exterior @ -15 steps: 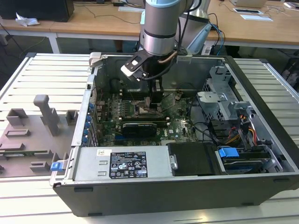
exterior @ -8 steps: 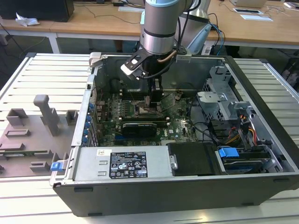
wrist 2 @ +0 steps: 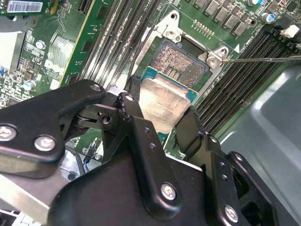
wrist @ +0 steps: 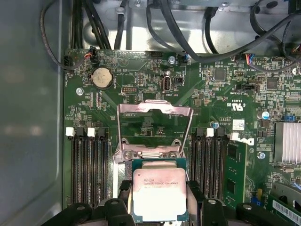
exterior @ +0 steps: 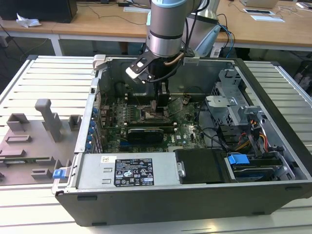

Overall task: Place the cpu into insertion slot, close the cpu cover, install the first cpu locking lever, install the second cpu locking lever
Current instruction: 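Place the cpu into insertion slot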

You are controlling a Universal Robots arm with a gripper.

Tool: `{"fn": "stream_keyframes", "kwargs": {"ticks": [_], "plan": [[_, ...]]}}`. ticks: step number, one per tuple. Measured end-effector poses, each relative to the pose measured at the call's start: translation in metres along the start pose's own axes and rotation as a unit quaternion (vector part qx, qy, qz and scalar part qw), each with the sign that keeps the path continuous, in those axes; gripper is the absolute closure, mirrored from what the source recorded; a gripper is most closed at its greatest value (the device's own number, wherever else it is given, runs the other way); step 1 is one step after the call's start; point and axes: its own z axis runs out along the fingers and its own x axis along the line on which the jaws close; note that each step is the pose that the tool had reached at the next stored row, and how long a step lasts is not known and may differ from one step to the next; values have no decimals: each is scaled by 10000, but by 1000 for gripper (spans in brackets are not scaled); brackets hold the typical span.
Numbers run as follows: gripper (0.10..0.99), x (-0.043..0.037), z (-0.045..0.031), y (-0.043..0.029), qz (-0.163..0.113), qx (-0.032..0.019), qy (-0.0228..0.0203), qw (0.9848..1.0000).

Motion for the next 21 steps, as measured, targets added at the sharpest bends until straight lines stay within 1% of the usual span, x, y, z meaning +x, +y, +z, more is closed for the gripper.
{"fn": "stream_keyframes", "kwargs": {"ticks": [7, 11, 17, 19, 21], "plan": [[541, 2, 62, -21, 0, 0, 0, 10000], [541, 5, 118, -25, 0, 0, 0, 10000], [541, 8, 180, -26, 0, 0, 0, 10000], [541, 9, 219, -26, 0, 0, 0, 10000], [541, 10, 239, -26, 0, 0, 0, 10000]]}}
